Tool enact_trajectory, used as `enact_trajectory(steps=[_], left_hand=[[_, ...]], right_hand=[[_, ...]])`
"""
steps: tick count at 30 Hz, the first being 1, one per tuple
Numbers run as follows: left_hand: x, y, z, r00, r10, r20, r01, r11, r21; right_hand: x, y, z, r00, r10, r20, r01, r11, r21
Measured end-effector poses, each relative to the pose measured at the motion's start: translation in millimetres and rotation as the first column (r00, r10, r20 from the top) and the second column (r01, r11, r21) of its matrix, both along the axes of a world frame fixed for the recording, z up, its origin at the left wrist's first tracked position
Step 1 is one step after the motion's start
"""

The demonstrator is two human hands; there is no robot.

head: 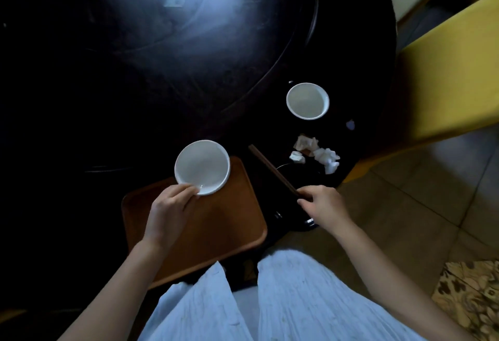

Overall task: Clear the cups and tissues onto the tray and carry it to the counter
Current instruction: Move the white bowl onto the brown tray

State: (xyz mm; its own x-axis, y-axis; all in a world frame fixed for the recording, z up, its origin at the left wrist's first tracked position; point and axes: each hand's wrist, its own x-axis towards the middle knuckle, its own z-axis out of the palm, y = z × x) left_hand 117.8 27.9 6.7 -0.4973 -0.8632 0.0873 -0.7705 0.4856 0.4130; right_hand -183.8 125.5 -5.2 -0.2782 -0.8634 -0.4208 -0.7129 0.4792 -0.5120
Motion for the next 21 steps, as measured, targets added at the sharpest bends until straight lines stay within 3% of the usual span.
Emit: enact_trajectory(steps=[5,10,14,17,21], left_hand=[[49,22,-9,0.999,-0.007,0.047,0.005,1.0,0.03],[85,31,-21,0.997,-0.045,0.066,0.044,0.999,0.021],[108,34,-25,0.99,-0.097,0.1,0.095,0.995,0.024],[124,35,-29,0.98,-0.144,0.136,0.14,0.989,0.038],[138,33,-34,0.973,-0.189,0.135,0.187,0.982,0.025]], right_hand=[[26,-16,14,0.96,-0.128,0.25,0.158,0.982,-0.103],[59,-35,26,0.948,-0.067,0.31,0.133,0.972,-0.196],[89,-53,24,0.986,0.039,0.163,0.006,0.964,-0.267],[111,-69,13,0.992,0.118,0.039,-0.106,0.967,-0.231],[138,-90,0,0.933,0.314,-0.177,-0.342,0.926,-0.162]])
